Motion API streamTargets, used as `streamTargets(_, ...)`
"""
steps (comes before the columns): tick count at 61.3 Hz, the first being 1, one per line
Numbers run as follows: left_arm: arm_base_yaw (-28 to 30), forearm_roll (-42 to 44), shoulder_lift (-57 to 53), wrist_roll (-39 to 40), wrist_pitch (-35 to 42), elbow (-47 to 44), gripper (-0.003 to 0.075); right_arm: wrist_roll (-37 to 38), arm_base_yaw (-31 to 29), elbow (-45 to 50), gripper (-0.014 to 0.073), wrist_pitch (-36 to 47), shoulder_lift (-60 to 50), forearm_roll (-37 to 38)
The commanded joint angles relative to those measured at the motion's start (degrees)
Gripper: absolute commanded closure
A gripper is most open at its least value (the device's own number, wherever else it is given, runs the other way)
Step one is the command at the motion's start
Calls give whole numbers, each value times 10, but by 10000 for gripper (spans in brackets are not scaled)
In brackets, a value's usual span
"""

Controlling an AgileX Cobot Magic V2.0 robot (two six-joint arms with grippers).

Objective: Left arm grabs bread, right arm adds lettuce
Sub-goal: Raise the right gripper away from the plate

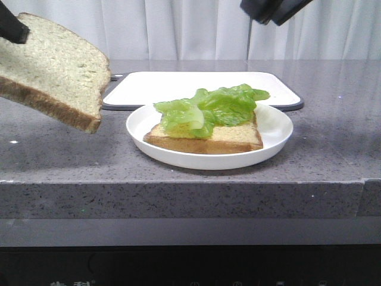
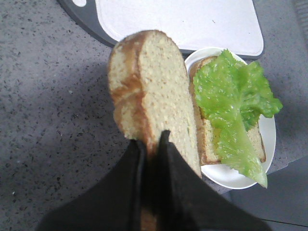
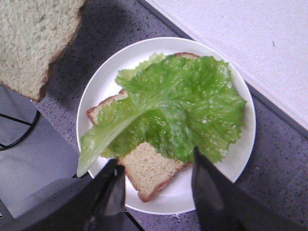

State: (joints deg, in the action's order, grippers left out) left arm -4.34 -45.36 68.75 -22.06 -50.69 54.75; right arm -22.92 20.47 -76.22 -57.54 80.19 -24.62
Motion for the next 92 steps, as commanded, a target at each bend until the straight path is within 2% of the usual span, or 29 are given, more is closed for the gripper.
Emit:
streamTargets(1,1,-28,-16,-2,17,15,739,-5,0,-10,344,12,-32,-10)
streamTargets(12,1,-28,-16,-2,17,15,739,-6,0,-2,598,15,-45,1)
streamTargets(18,1,-28,-16,-2,17,15,739,-6,0,1,643,17,-48,8)
streamTargets(36,1,-30,-16,-2,17,15,739,15,-17,27,644,82,-97,46)
streamTargets(53,1,-30,-16,-2,17,15,739,25,-84,176,644,203,-224,57)
streamTargets(69,1,-30,-16,-2,17,15,739,25,-87,318,644,296,-369,65)
streamTargets(92,1,-31,-16,-2,17,15,739,24,-87,482,644,343,-572,69)
